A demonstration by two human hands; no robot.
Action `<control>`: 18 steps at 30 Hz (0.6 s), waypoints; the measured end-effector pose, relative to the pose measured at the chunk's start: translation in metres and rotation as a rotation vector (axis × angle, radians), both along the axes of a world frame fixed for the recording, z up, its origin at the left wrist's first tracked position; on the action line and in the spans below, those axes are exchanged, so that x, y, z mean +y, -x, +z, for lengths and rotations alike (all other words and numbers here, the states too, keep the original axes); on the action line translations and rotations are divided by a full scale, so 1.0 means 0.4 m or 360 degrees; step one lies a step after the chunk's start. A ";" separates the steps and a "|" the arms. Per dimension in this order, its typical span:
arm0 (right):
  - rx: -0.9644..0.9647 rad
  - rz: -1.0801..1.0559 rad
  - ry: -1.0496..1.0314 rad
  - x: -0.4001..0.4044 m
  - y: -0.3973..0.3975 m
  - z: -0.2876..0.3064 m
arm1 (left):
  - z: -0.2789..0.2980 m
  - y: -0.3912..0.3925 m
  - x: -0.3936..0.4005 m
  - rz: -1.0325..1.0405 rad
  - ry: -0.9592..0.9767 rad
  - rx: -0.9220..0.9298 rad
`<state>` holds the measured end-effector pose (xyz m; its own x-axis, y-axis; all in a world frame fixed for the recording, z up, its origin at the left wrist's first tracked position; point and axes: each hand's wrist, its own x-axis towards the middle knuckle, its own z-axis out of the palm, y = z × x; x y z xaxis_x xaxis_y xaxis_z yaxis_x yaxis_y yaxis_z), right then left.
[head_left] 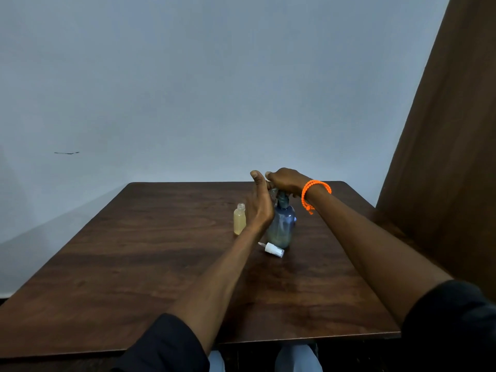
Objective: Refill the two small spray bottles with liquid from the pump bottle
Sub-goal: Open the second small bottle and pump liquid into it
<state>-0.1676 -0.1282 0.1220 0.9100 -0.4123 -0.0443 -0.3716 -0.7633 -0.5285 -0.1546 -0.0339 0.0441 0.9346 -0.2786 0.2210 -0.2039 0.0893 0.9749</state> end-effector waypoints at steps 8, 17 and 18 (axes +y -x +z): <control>-0.0030 0.0016 0.0052 -0.004 -0.004 -0.032 | -0.011 -0.008 -0.001 -0.0018 -0.0126 -0.0082; -0.0040 -0.0030 0.0090 -0.019 -0.015 -0.052 | -0.021 -0.010 0.002 -0.0034 -0.0132 -0.0120; -0.0037 -0.0023 0.0112 -0.018 -0.014 -0.044 | -0.025 -0.011 0.003 -0.0044 -0.0145 -0.0125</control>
